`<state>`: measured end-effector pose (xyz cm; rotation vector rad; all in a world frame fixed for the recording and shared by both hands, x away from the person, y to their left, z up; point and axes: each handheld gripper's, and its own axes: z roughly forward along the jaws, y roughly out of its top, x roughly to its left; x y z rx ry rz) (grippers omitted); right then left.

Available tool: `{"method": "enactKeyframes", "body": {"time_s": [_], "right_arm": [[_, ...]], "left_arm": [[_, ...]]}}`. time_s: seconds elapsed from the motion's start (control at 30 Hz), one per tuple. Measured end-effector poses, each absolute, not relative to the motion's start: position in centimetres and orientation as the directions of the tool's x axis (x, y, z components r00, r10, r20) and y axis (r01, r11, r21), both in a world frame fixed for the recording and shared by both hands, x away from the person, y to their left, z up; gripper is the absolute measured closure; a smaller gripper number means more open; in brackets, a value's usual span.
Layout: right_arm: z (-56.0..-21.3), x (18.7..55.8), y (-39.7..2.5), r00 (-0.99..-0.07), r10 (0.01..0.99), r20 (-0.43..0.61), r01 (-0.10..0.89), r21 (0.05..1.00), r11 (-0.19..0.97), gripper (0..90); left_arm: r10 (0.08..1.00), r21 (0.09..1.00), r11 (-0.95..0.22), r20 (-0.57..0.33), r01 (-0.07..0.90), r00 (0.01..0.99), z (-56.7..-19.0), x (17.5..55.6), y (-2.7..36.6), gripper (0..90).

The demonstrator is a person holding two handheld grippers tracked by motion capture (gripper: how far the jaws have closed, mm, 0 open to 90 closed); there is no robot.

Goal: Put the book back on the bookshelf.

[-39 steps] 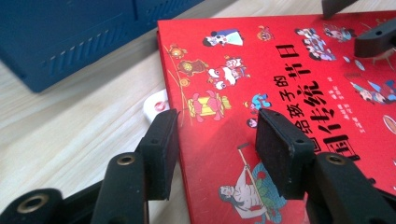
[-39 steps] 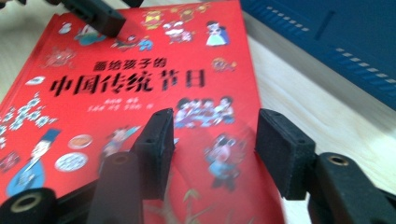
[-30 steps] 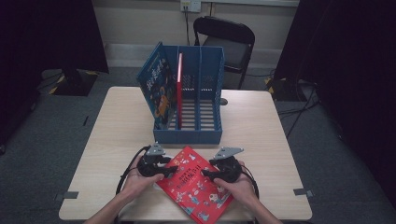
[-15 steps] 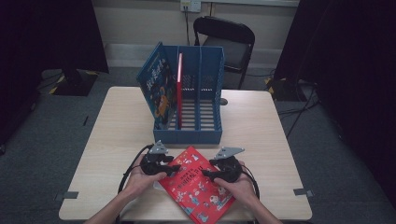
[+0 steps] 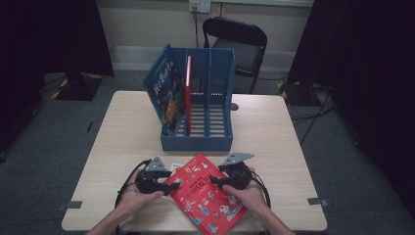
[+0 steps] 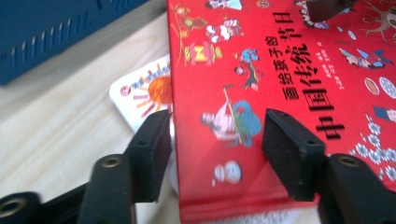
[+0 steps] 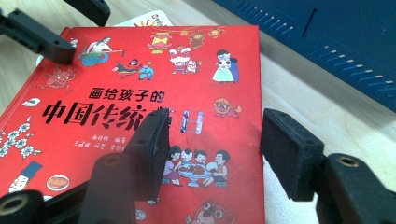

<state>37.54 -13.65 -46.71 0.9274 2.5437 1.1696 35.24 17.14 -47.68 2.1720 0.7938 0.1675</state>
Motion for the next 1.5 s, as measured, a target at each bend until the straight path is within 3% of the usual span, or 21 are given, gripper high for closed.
{"method": "enactKeyframes", "body": {"time_s": [0.37, 0.7, 0.9, 1.17, 1.5], "right_arm": [[-46.8, 37.5, -13.6, -0.784, 0.616, 0.080, 0.460, 0.740, 0.490, 40.8], [-46.7, 37.6, -13.5, -0.783, 0.618, 0.078, 0.462, 0.738, 0.492, 40.8], [-46.6, 37.3, -13.4, -0.795, 0.601, 0.088, 0.458, 0.736, 0.498, 45.3], [-46.8, 37.6, -14.7, -0.745, 0.663, 0.075, 0.490, 0.736, 0.468, 35.6], [-47.2, 37.5, -15.6, -0.729, 0.677, 0.098, 0.519, 0.724, 0.454, 33.4]], "left_arm": [[0.582, 0.721, -0.494, -0.141, 0.486, 0.801, -47.7, 34.5, 18.1, 33.5], [0.592, 0.721, -0.488, -0.142, 0.492, 0.794, -48.0, 34.3, 18.0, 31.9], [0.609, 0.727, -0.491, -0.107, 0.480, 0.786, -47.8, 34.8, 17.5, 35.0], [0.626, 0.738, -0.471, -0.106, 0.483, 0.773, -48.0, 35.8, 17.0, 37.1], [0.640, 0.733, -0.475, -0.092, 0.487, 0.763, -47.8, 37.1, 15.8, 38.4]]}}
